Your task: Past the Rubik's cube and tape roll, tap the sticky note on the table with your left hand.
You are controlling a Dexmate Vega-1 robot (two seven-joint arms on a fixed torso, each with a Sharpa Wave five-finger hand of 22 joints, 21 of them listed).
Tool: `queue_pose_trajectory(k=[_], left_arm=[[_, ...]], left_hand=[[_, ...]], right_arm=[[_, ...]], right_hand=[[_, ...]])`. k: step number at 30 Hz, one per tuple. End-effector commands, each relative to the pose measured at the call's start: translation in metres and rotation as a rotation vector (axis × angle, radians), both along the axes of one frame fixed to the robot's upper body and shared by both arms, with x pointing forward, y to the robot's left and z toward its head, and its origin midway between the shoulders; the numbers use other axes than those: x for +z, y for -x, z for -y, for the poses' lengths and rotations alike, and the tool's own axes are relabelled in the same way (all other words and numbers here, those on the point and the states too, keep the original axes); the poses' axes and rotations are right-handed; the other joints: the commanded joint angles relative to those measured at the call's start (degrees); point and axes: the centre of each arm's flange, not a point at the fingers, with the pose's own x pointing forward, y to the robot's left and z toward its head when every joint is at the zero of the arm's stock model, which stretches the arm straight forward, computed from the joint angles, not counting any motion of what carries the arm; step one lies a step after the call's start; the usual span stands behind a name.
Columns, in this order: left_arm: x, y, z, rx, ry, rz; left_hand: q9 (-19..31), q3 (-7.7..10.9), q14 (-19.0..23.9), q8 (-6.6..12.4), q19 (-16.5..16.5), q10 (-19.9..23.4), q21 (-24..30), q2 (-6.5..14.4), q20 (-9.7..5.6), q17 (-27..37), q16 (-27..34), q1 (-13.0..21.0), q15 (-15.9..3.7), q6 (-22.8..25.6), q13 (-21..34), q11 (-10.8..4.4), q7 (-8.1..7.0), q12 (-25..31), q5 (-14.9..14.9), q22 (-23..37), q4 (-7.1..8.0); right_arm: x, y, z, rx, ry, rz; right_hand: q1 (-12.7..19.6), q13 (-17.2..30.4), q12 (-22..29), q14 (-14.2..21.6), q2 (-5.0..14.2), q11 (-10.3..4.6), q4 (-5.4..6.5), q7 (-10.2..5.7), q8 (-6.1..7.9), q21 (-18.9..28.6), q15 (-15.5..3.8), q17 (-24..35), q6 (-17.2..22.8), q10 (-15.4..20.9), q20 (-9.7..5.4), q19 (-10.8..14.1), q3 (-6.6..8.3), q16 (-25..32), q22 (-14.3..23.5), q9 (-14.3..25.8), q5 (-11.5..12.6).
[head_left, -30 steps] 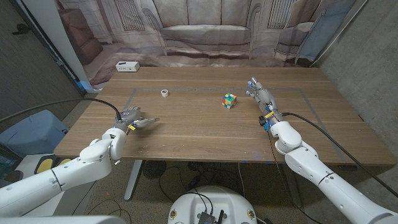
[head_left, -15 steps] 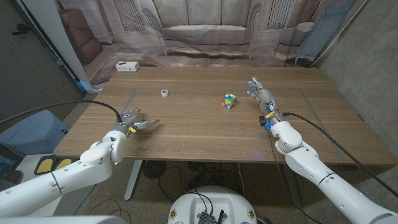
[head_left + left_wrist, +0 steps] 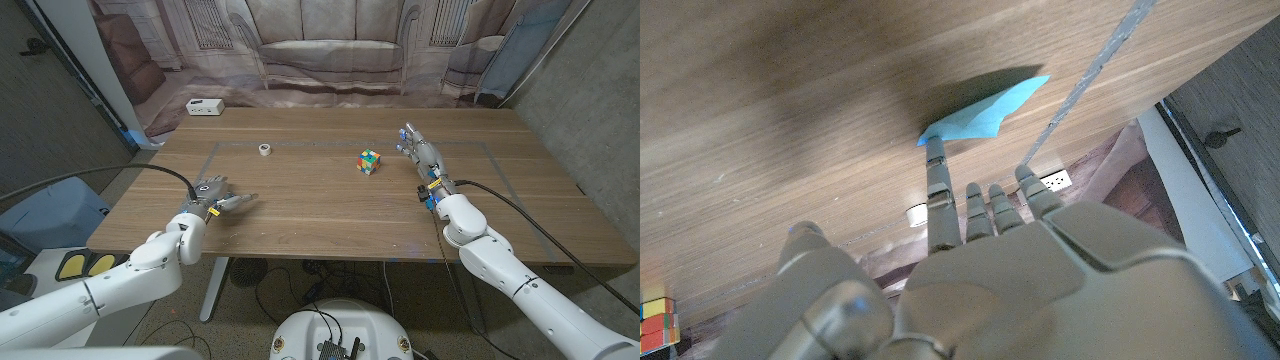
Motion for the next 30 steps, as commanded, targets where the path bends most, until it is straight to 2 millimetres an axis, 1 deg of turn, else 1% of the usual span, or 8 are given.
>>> queue_pose_trajectory(k=[1,11,23,26,30], left_arm=[[-0.005,-0.003,0.017,-0.042,0.01,-0.001],[-0.01,-0.001,0.021,-0.045,0.023,-0.009],[-0.008,0.005,0.015,-0.024,0.03,0.0],[-0.007,0.006,0.013,-0.022,0.032,0.005],[-0.004,0.007,0.009,-0.012,0.031,0.009]], left_hand=[[0.1,0.2,0.2,0.08,0.5,0.5,0.4,0.5,0.38,0.0,0.5,0.1,0.03,0.8,0.1,0.09,-0.21,0.2,0.2,0.2,-0.18],[0.1,0.23,0.2,-0.06,0.5,0.5,0.4,0.5,0.42,0.0,0.4,0.2,0.01,0.8,0.1,0.09,-0.15,0.2,0.2,0.2,-0.25],[0.1,0.26,0.3,-0.37,0.5,0.6,0.4,0.6,0.44,0.0,0.4,0.3,-0.03,0.3,0.1,-0.02,-0.23,0.2,0.1,0.2,-0.33],[0.1,0.27,0.3,-1.01,0.6,0.6,0.4,0.7,0.52,0.0,0.4,0.4,0.03,-1.3,0.1,0.11,-0.65,0.2,0.1,0.2,-0.39],[0.1,0.27,0.2,-1.11,0.5,0.3,0.4,0.7,0.64,0.0,0.3,0.4,0.09,-1.7,0.1,0.03,-1.15,0.1,0.1,0.2,-0.42]], right_arm=[[-0.001,0.003,0.004,-0.003,-0.003,0.003],[-0.002,0.003,0.004,0.002,-0.01,0.004],[-0.003,0.002,0.003,0.01,-0.013,-0.001],[-0.004,0.002,0.003,0.01,-0.013,-0.003],[-0.006,0.002,0.003,0.009,-0.014,-0.006]], right_hand=[[-0.2,0.2,0.1,0.5,0.53,0.0,0.07,0.0,0.07,0.3,0.16,0.2,0.4,0.3,0.4,0.1,-0.08,0.3,0.2,0.3,0.2],[-0.2,0.2,0.2,0.6,0.56,-0.07,0.09,-0.01,0.05,0.3,0.18,0.2,0.4,0.4,0.41,0.2,-0.11,0.3,0.2,0.3,0.2],[-0.3,0.2,0.2,0.6,0.55,-0.08,0.09,-0.01,0.06,0.3,0.22,0.2,0.4,0.5,0.45,0.1,-0.15,0.4,0.2,0.3,0.2],[-0.2,0.2,0.2,0.6,0.56,-0.05,0.08,0.02,0.06,0.3,0.21,0.2,0.4,0.5,0.48,0.1,-0.15,0.3,0.2,0.3,0.2],[-0.2,0.2,0.2,0.6,0.56,-0.09,0.07,-0.01,0.05,0.3,0.25,0.2,0.4,0.5,0.44,0.1,-0.15,0.3,0.2,0.3,0.2]])
